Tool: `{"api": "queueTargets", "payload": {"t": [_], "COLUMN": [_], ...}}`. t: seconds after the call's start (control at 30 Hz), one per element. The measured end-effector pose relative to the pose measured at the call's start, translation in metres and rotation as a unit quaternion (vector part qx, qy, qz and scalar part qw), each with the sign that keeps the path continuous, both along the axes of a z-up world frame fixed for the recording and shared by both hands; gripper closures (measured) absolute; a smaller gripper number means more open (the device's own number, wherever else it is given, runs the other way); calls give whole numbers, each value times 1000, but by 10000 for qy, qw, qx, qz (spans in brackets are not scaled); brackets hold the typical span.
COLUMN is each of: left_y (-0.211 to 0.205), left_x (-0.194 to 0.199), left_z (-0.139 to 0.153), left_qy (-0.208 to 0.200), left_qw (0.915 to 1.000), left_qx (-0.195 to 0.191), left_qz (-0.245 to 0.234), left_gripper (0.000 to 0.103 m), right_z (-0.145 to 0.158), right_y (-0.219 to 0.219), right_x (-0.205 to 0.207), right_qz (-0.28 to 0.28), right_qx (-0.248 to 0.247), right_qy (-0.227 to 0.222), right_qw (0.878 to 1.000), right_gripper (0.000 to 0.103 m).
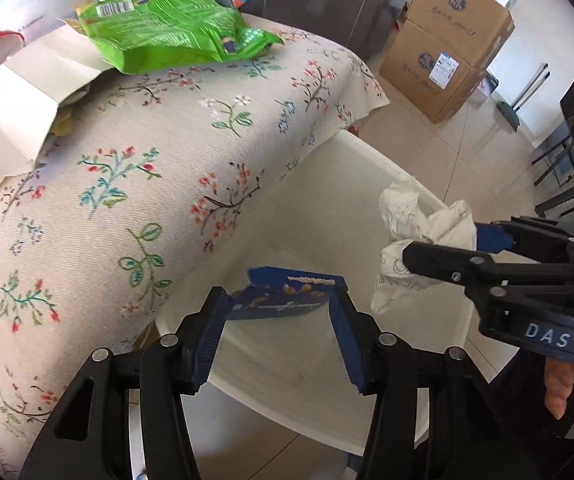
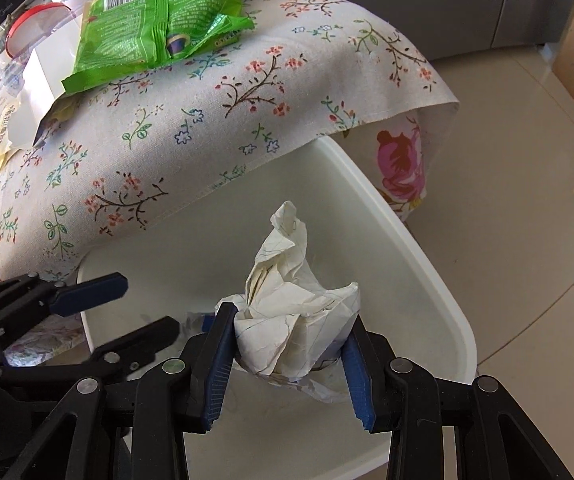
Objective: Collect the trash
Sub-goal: 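Carry the blue box and tissue to the white bin and release both, then grasp the white paper with the left tool while the right tool grasps the green bag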
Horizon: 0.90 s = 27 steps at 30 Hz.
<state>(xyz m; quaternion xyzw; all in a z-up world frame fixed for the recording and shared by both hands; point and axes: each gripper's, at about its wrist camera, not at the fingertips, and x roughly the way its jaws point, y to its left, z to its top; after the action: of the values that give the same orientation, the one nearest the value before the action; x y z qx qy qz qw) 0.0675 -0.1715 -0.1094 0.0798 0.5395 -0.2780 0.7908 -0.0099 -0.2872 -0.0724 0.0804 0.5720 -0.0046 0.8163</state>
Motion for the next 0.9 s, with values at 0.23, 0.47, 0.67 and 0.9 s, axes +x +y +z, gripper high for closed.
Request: {"api": "queueTargets", "payload": {"t": [0.23, 0.47, 0.67, 0.9], "left_y": [34, 51, 77, 134], "left_x": [14, 18, 24, 49], "left_z": [16, 32, 58, 74], "left_qy": [315, 344, 42, -85], "left_qw": [9976, 9951, 9926, 9811], "left_qx": [-360, -583, -742, -841], "left_qz": [508, 728, 957, 1738], "left_gripper": [47, 47, 47, 42], "right_z": [-19, -41, -44, -25], "right_y": [10, 25, 26, 21], "right_x": [7, 12, 13, 16], "right_qz": [173, 448, 487, 330], "right_qx": [139, -11, 138, 278], "right_qy": [325, 773, 783, 322], "right_qw": [9992, 9960, 9956, 9985], "right_gripper": [57, 51, 32, 29]}}
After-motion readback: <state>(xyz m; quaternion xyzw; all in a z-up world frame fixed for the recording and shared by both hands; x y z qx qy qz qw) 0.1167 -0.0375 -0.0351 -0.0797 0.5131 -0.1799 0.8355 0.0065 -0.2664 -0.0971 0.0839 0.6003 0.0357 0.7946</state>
